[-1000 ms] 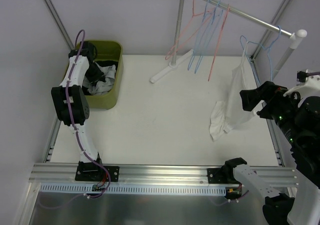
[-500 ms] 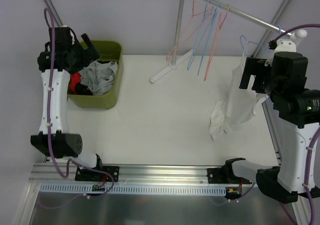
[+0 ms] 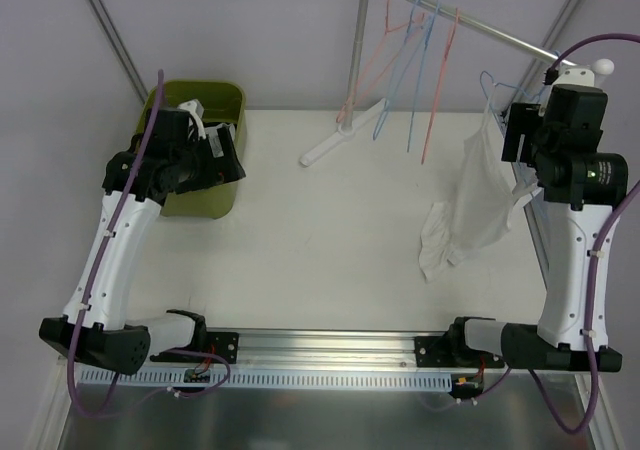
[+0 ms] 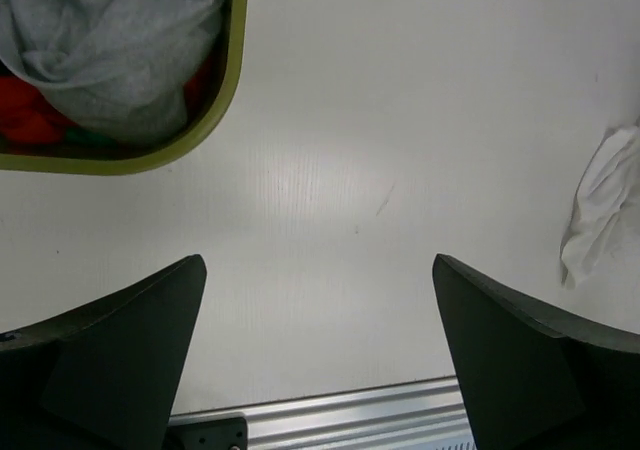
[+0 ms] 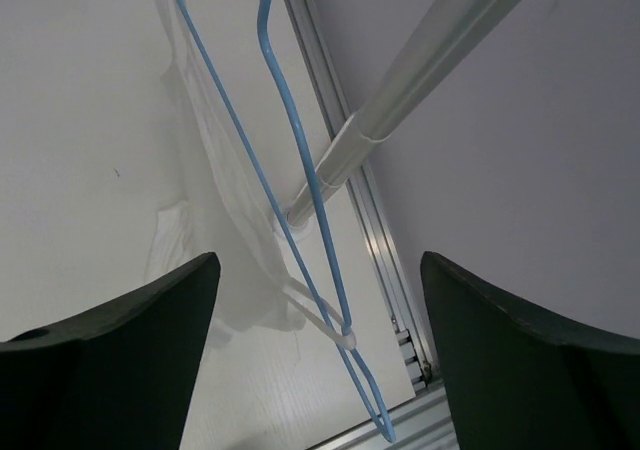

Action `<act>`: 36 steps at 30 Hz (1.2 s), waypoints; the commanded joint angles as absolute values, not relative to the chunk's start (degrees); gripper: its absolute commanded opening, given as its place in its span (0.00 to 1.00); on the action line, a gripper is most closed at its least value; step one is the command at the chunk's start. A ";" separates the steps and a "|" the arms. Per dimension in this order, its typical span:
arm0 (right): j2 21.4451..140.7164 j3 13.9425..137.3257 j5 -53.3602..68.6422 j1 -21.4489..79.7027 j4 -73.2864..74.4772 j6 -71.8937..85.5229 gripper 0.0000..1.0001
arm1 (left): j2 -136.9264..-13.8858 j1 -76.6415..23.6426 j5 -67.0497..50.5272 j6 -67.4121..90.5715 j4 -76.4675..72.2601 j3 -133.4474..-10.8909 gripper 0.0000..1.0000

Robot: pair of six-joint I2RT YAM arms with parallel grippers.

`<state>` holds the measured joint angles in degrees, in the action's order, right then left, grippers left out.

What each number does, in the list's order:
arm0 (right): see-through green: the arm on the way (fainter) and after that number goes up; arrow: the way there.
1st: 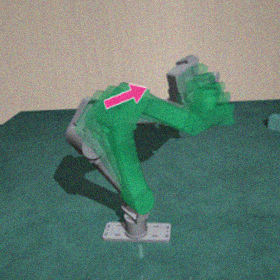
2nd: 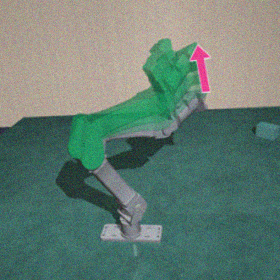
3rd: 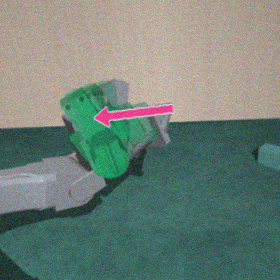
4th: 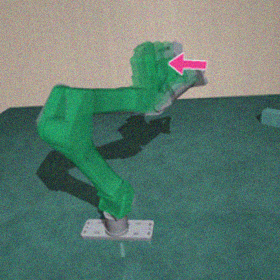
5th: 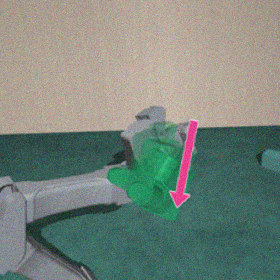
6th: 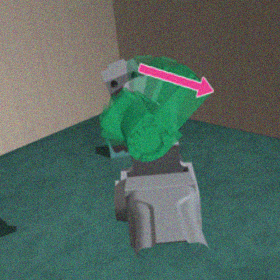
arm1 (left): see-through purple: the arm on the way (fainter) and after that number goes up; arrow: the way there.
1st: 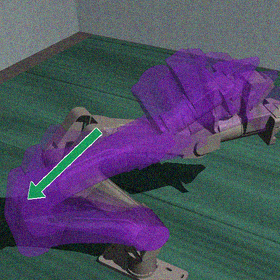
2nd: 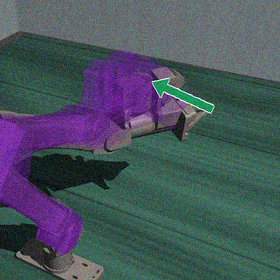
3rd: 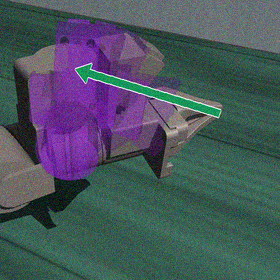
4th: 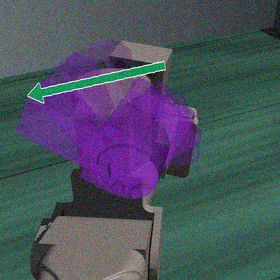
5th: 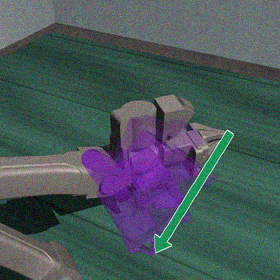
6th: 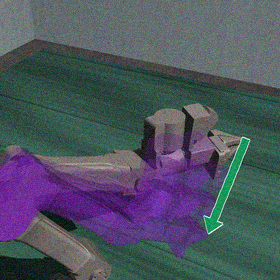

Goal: Remove the tank top from the hanger

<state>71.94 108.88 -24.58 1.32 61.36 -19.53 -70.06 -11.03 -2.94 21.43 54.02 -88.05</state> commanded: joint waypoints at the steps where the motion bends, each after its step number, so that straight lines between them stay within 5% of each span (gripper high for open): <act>1: 73.21 105.74 -17.77 -2.72 54.15 -20.57 0.83 | -66.19 -11.86 -5.18 20.04 54.84 -86.14 0.99; 10: 73.04 103.01 -3.44 -5.80 50.36 -16.45 0.51 | -63.02 -11.95 -5.62 18.63 55.02 -84.20 0.99; 27: 70.84 100.46 -0.79 -5.80 47.55 -11.34 0.18 | -64.42 -11.95 -10.89 18.28 55.02 -82.97 0.99; 29: 70.58 101.33 -0.62 -5.80 47.46 -10.55 0.00 | -64.51 -12.04 -11.42 18.63 55.02 -82.88 0.99; 36: 68.03 103.97 2.02 -5.80 46.67 -8.62 0.00 | -64.86 -12.57 -13.44 18.54 55.02 -85.08 0.99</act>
